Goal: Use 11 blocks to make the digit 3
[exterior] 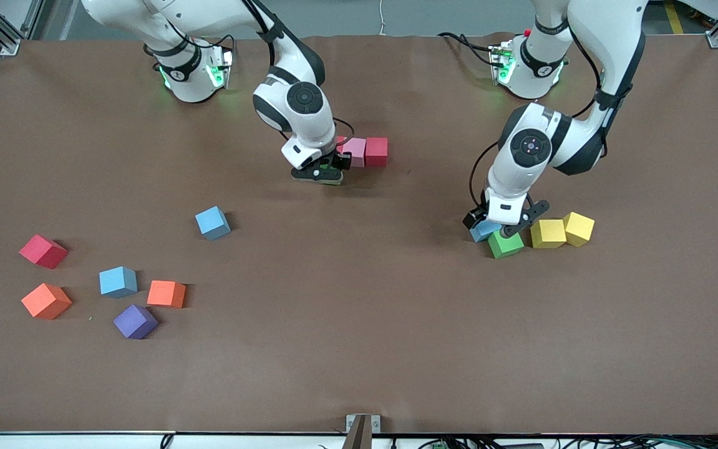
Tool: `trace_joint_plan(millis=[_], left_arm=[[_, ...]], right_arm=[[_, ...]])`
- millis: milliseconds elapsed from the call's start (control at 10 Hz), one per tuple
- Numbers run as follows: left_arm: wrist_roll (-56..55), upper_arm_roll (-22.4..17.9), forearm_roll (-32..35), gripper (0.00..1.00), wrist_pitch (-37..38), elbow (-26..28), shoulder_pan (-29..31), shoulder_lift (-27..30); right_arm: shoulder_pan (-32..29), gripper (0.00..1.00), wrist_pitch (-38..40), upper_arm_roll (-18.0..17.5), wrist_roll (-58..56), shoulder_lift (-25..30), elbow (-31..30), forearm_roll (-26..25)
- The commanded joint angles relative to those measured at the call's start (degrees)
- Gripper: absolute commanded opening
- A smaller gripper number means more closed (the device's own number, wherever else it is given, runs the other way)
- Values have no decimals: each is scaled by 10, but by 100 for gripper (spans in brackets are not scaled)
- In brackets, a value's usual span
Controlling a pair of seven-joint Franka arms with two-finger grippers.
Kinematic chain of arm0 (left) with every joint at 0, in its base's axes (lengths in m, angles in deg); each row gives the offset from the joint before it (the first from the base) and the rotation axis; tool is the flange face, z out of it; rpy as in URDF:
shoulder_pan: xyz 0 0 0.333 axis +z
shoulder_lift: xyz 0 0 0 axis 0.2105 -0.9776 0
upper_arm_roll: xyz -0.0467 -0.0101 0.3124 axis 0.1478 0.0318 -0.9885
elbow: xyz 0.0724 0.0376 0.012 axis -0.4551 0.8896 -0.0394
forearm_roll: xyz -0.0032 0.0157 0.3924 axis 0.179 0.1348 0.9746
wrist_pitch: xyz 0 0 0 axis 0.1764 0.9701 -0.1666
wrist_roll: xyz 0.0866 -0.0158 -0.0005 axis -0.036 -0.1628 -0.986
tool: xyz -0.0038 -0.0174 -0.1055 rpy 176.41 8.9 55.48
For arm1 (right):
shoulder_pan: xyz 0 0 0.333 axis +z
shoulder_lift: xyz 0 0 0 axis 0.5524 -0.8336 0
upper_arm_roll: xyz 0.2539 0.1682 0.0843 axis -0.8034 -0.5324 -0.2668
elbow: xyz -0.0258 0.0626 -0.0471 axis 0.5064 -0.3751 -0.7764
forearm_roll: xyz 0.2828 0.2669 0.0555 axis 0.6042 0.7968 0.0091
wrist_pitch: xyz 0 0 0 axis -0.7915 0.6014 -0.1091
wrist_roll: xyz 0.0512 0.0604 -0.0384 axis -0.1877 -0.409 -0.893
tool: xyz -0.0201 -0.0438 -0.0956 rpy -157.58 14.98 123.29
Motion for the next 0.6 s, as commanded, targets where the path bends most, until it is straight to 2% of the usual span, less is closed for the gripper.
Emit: trace_joint_plan(millis=[0,300,499], left_arm=[[25,4,19,100,-13,-9,13,-17],[25,4,37,100,-31,-9,19,-31],[25,4,44,100,-31,-9,18,-32]], right_arm=[[3,0,-15,3,8,17,-23,-14],[3,3,-17,3,8,13,-23,-21],[3,13,-20,4,8,11,-22,-25]])
